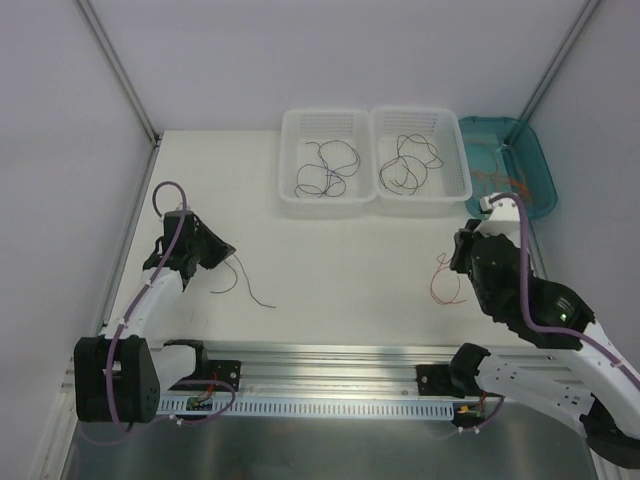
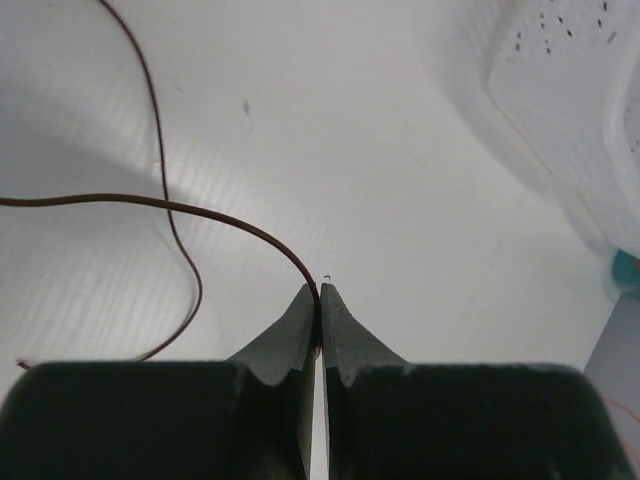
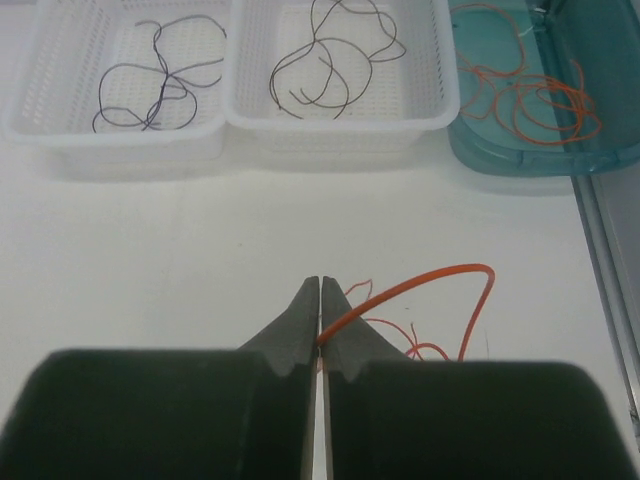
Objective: Untangle the cables
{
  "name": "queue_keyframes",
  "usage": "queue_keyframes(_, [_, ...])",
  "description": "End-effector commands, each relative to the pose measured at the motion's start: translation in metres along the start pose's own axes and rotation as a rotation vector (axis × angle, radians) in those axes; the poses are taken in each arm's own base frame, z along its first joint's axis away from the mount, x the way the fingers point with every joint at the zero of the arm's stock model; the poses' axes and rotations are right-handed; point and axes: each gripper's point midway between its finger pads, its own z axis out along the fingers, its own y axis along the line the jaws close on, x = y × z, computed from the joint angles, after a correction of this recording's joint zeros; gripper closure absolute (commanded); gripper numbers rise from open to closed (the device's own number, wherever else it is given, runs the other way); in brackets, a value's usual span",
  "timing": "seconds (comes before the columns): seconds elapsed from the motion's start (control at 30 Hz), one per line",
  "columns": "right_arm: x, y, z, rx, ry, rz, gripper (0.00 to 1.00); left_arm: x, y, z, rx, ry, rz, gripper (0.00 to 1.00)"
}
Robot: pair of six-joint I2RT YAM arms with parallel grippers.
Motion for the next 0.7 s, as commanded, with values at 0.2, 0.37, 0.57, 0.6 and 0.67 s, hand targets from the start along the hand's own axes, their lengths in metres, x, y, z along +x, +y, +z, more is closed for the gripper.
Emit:
queue_keyframes(0.2, [0.081, 0.071, 0.055, -0.135, 0.294, -0.051, 0.99, 0.040, -0.046, -0.013, 0.200, 0.216, 0.180, 0.95])
queue_keyframes(0.37, [0.166, 0.066, 0.070, -0.082, 0.564, 0.001, 0.99, 0.080, -0.048, -0.017, 0.225, 0.308, 0.247, 0.88])
queue_keyframes(0.57, [0.243, 0.049, 0.061, 0.011, 0.808, -0.012, 0.99, 0.104, -0.049, -0.027, 0.273, 0.380, 0.298, 0.72])
queue_keyframes(0.6, [0.249, 0.049, 0.059, 0.013, 0.829, -0.014, 0.99, 0.106, -0.050, -0.030, 0.287, 0.387, 0.304, 0.70])
queue_keyframes(0.67, [0.263, 0.047, 0.058, 0.028, 0.876, -0.028, 0.96, 0.107, -0.052, -0.034, 0.306, 0.394, 0.315, 0.66])
